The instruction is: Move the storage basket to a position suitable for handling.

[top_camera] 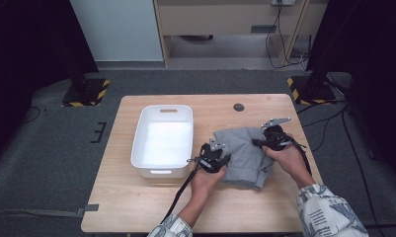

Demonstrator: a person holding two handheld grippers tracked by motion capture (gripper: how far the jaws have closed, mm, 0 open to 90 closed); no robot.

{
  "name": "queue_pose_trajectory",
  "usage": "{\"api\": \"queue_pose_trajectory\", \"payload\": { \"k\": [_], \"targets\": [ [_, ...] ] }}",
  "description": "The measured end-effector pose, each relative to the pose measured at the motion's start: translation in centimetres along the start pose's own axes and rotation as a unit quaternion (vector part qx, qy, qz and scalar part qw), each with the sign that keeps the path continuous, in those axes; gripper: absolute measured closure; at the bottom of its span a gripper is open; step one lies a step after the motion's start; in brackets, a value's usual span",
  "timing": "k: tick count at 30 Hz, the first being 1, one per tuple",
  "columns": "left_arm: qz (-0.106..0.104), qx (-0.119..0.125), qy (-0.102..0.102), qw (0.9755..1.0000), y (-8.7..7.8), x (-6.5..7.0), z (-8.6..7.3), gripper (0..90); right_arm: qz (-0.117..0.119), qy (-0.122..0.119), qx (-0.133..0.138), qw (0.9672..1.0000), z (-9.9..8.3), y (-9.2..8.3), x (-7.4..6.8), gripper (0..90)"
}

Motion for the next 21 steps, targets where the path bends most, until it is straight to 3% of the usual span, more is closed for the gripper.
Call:
{"api": "queue_pose_trajectory", "payload": {
  "k": [10,21],
  "targets": [
    [0.005,0.005,0.018,0.9998,-1.7,0.5,1.6,81.9,-0.001,-0.006,0.011,0.9999,1.8,-1.1,-0.1,73.3],
    [0.007,0.008,0.022,0.9997,-2.9,0.3,2.7,82.0,0.002,-0.008,0.013,0.9999,3.3,-1.6,-0.5,73.3]
  ]
}}
Point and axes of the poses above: each handheld gripper's, and its own axes: y roughly forward along the jaws, z roughly out of its top, x roughly to its right, the point moved 3 cm from there along y, roughly forward along the jaws, and after that the axes turned 15 degrees about -z, right-handed, at the moved point
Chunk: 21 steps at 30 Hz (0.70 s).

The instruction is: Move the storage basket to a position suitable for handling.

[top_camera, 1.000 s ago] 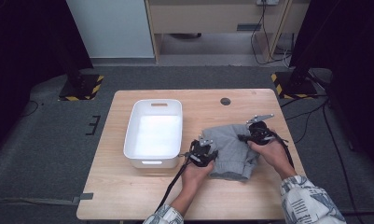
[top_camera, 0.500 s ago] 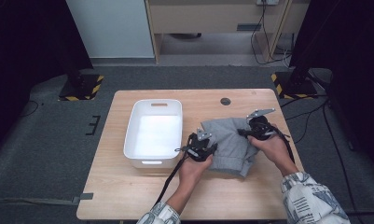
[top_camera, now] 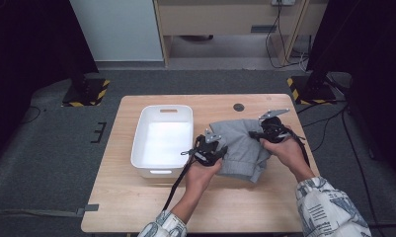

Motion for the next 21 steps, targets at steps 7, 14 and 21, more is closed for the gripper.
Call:
{"api": "queue_pose_trajectory", "payload": {
  "k": [7,14,21],
  "targets": [
    [0.0,0.0,0.002,1.0,-0.4,-0.1,0.2,82.0,0.001,-0.001,0.0,1.0,0.4,-0.1,-0.2,73.3],
    [0.0,0.001,-0.001,1.0,-0.7,-0.3,0.4,82.0,0.001,-0.007,-0.001,1.0,0.9,-0.1,-0.3,73.2],
    [0.001,0.001,0.001,1.0,-1.0,-0.3,0.7,82.0,0.002,-0.006,0.001,1.0,1.3,-0.3,-0.4,73.2]
  ]
}}
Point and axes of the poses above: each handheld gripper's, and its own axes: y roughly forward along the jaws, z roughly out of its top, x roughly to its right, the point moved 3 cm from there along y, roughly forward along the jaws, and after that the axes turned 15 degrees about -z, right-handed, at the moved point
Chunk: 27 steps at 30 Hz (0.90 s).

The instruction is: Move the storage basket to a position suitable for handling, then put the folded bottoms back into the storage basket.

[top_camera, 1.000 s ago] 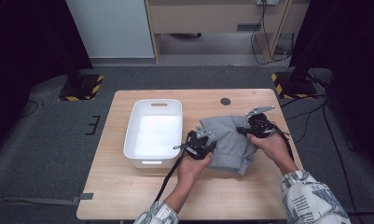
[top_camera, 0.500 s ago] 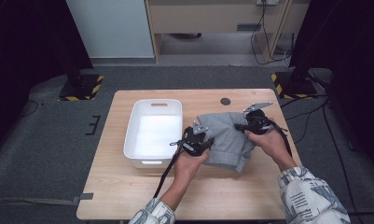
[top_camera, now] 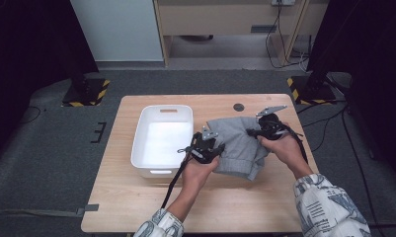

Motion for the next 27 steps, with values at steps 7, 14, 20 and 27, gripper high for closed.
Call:
{"api": "queue_pose_trajectory", "payload": {
  "k": [7,14,20,27],
  "targets": [
    [0.0,0.002,0.0,1.0,-0.3,0.0,0.3,82.1,0.0,-0.001,0.0,1.0,0.4,-0.2,-0.1,73.3],
    [0.002,0.008,-0.001,1.0,-1.1,-0.1,0.8,82.1,-0.002,-0.005,0.006,1.0,1.3,-0.7,-0.3,73.2],
    [0.003,0.01,0.004,0.9999,-1.6,0.0,1.3,82.1,-0.002,-0.006,0.006,1.0,1.8,-0.9,-0.5,73.3],
    [0.005,0.012,0.003,0.9999,-2.1,-0.2,1.7,82.2,-0.002,-0.008,0.01,0.9999,2.4,-1.1,-0.7,73.2]
  ]
}}
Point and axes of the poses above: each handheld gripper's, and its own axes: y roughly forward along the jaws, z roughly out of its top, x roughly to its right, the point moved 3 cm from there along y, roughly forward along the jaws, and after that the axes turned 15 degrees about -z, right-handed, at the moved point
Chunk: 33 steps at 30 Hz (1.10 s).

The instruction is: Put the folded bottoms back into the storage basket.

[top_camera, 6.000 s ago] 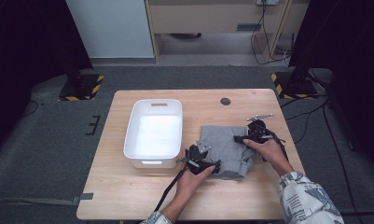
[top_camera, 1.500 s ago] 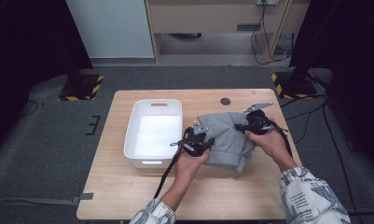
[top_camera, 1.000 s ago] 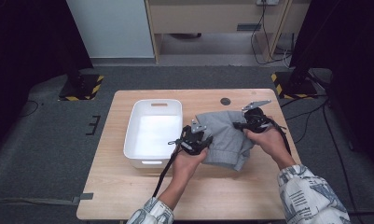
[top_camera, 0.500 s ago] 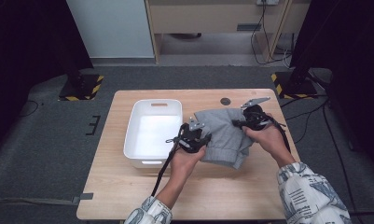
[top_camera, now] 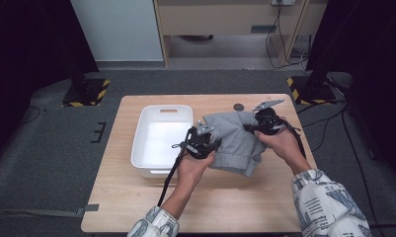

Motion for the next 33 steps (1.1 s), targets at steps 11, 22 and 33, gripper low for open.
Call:
{"api": "queue_pose_trajectory", "payload": {
  "k": [11,22,33],
  "targets": [
    [0.0,-0.003,0.001,1.0,-0.4,-0.1,0.2,82.2,0.0,-0.001,-0.001,1.0,0.3,0.0,-0.3,73.3],
    [0.005,0.003,0.003,1.0,-1.2,-0.2,0.9,82.2,-0.003,-0.004,0.005,1.0,1.4,-0.6,-0.5,73.2],
    [0.004,0.001,0.005,1.0,-2.0,-0.4,1.4,82.2,-0.01,-0.008,0.005,0.9999,2.1,-1.0,-1.0,73.2]
  ]
}}
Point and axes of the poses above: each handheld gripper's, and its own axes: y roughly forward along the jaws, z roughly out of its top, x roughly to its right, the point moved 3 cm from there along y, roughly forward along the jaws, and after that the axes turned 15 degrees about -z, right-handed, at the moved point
